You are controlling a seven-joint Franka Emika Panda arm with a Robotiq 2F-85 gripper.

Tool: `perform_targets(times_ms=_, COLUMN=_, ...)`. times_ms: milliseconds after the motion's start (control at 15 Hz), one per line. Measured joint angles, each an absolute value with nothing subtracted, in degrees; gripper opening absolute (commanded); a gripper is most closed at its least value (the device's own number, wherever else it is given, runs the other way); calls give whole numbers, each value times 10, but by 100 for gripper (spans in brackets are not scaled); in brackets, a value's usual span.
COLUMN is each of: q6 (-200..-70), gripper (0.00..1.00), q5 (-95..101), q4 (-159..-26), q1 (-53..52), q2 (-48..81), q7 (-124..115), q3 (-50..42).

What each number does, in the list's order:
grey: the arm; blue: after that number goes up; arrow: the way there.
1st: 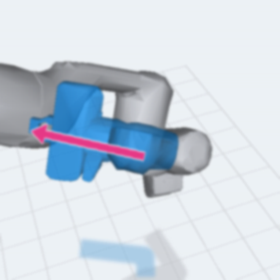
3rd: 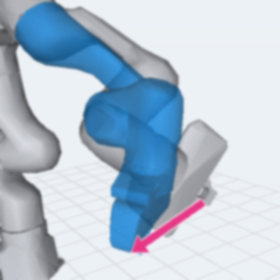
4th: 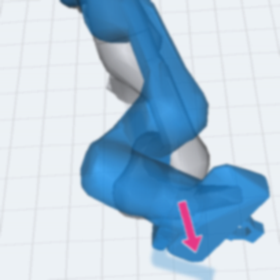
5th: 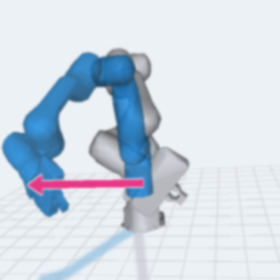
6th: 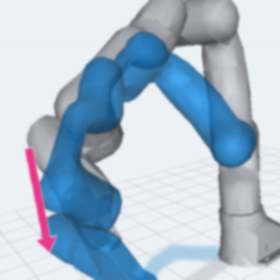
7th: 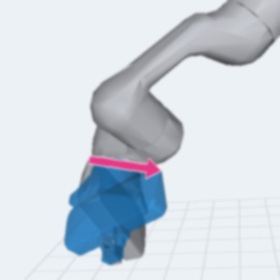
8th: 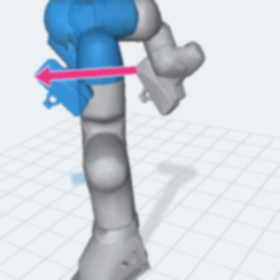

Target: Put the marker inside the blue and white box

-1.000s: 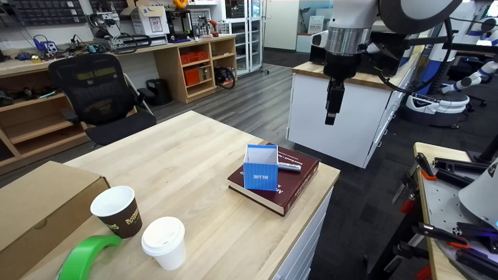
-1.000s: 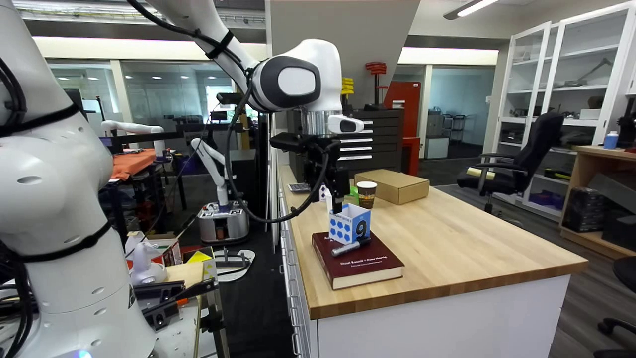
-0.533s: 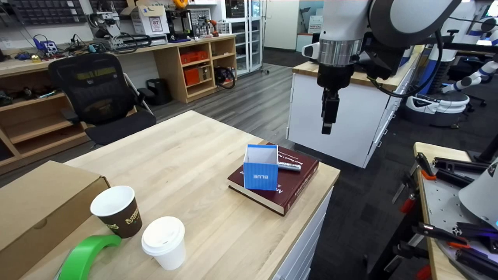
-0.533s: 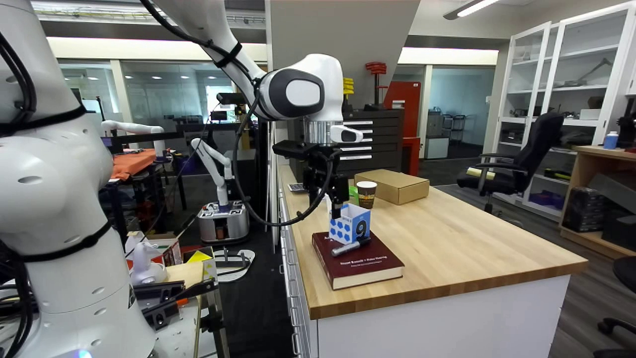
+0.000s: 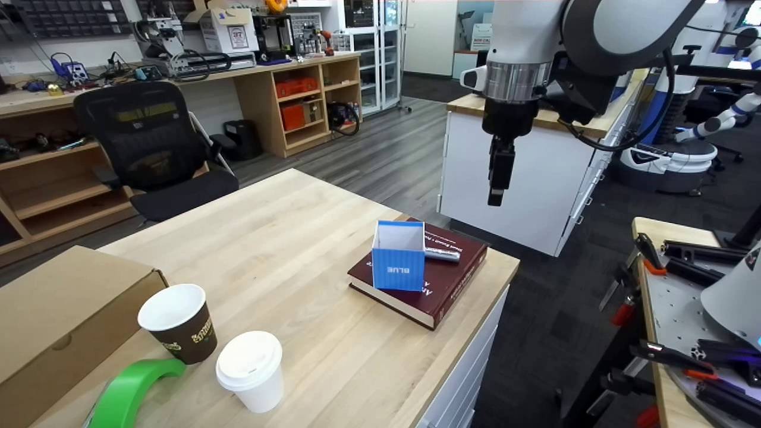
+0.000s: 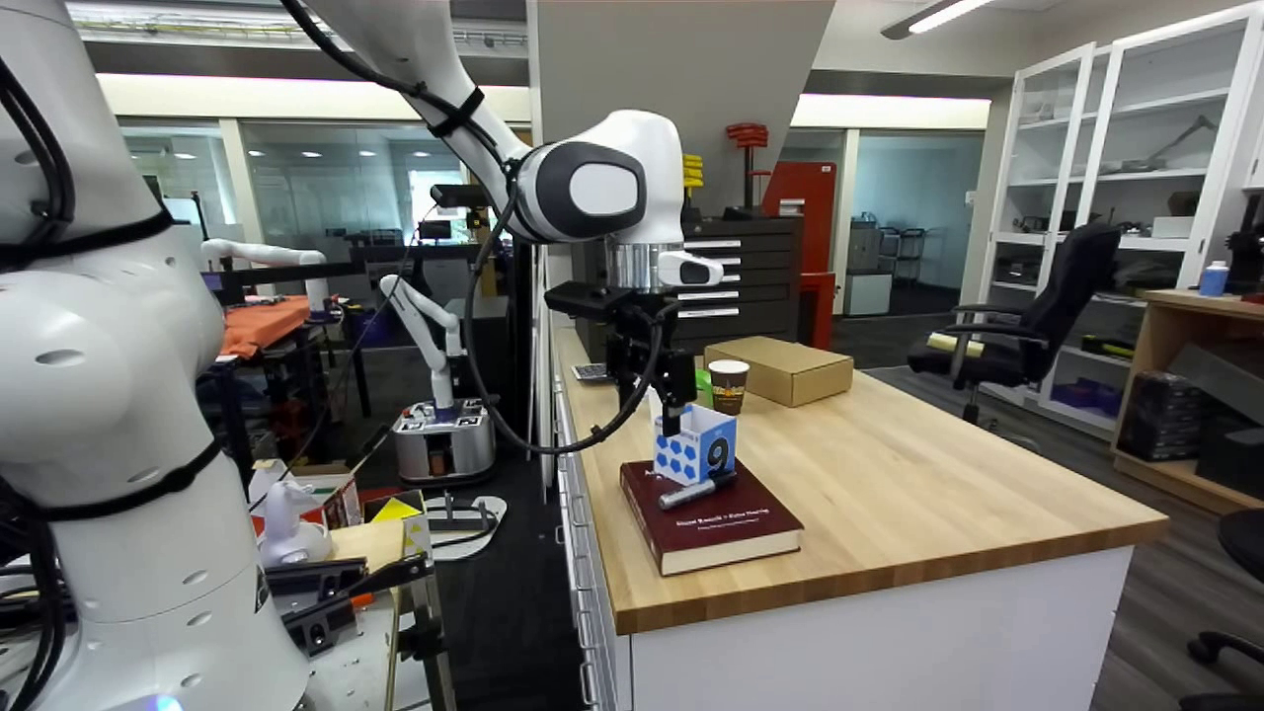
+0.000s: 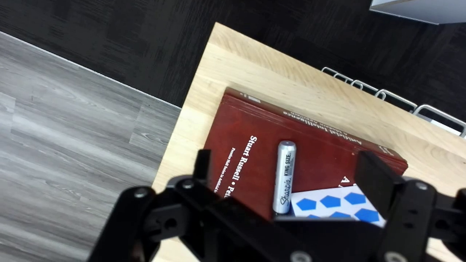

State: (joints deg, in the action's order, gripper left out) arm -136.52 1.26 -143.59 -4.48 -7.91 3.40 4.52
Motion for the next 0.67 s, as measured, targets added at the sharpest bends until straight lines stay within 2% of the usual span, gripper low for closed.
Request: perform_targets(times_ms=667, q6=-1407, gripper=100, q5=44, q4=-1391, q1=-56, q2=32, q7=-8, q3=67)
